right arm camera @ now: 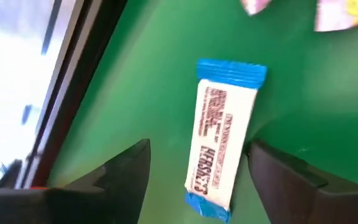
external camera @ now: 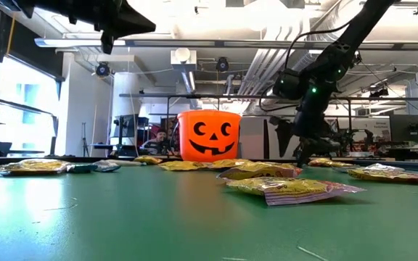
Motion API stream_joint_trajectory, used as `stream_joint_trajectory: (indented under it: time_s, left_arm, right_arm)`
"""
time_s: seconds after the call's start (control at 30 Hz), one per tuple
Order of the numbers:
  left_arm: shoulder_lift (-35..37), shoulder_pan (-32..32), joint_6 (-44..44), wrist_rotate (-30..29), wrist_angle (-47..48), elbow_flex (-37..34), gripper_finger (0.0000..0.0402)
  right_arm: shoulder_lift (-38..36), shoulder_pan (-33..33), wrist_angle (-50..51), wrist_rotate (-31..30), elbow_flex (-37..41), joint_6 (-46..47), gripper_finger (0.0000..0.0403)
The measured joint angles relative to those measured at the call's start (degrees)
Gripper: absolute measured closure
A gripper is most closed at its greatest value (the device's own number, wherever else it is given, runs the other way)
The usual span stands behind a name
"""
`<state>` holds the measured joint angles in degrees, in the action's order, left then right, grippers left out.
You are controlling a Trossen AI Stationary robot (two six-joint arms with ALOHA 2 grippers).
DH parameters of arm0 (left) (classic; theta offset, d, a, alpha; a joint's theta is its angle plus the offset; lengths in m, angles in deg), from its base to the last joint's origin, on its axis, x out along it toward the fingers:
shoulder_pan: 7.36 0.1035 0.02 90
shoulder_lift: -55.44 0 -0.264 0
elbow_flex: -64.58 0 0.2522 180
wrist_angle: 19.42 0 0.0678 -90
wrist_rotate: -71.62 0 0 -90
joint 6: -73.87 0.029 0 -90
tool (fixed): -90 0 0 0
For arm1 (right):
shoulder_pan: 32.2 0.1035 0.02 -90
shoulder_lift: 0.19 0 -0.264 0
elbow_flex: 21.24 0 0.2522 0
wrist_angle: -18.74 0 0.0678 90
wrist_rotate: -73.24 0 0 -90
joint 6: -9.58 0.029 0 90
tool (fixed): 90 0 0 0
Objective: Sort candy by brand, put in halloween buckets
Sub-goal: Put the white chocolate into the orange bucket
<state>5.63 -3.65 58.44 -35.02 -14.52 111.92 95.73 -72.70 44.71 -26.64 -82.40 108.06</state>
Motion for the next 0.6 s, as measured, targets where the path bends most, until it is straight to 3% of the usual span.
stream_joint_trajectory:
  time_s: [0.23,0.6]
  left_arm:
    - [0.0,0.0,-1.0,0.0,2.3,0.0,0.0401]
    - [0.0,0.0,-1.0,0.0,2.8,0.0,0.0401]
  right_arm:
    - [0.0,0.0,3.0,-0.9,0.0,3.5,0.0195]
    - [1.2,-0.2,4.7,0.7,-0.1,1.8,0.0315]
